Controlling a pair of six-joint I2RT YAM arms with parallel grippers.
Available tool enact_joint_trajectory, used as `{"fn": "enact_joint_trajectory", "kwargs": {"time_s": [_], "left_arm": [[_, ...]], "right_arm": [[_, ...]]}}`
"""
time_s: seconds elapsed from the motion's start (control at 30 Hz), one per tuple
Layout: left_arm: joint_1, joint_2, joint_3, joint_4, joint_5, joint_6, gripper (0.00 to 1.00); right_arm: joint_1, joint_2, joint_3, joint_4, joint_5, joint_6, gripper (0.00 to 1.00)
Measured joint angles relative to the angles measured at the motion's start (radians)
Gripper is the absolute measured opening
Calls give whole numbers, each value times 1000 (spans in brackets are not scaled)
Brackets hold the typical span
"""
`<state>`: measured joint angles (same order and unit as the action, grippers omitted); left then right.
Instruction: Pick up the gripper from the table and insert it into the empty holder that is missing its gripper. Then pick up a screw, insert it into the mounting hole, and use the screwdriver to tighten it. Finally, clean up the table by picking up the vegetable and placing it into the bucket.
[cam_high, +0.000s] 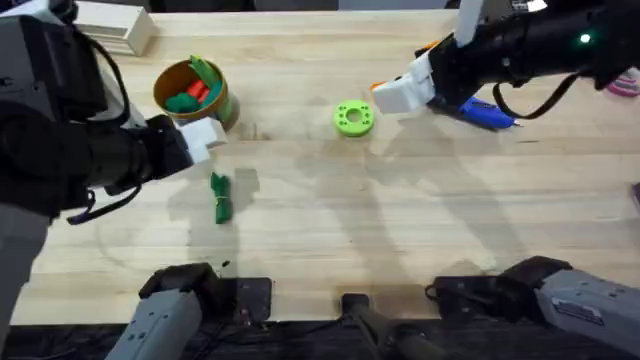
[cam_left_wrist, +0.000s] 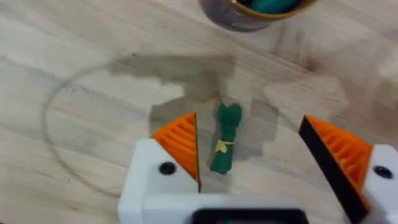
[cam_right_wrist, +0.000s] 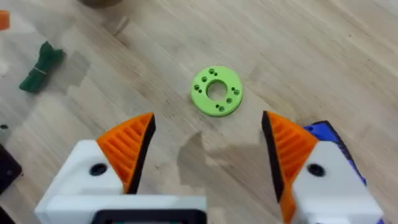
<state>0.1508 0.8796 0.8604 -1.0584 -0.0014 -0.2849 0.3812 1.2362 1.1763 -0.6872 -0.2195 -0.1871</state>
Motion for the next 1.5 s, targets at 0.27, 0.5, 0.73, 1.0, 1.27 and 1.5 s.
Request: {"fn": "enact_joint_trajectory", "kwargs": {"time_s": [0.27, 0.5, 0.73, 1.0, 1.27, 1.5], "left_arm": [[42, 111, 0, -11, 18, -40, 987], [35, 192, -1, -49, 30, -37, 987], [35, 262, -9, -35, 27, -37, 987], [-64, 338, -27, -21, -5, 16, 987], [-148, 396, -88, 52, -24, -4, 987], [-148, 498, -105, 72, -26, -34, 987]], "right_arm": [[-20, 0, 0, 0, 0, 0, 989], [-20, 0, 0, 0, 0, 0, 989], [-21, 0, 0, 0, 0, -4, 989], [-52, 0, 0, 0, 1, -16, 989], [-59, 0, 0, -1, 1, -19, 989], [-59, 0, 0, -1, 1, -19, 989]]}}
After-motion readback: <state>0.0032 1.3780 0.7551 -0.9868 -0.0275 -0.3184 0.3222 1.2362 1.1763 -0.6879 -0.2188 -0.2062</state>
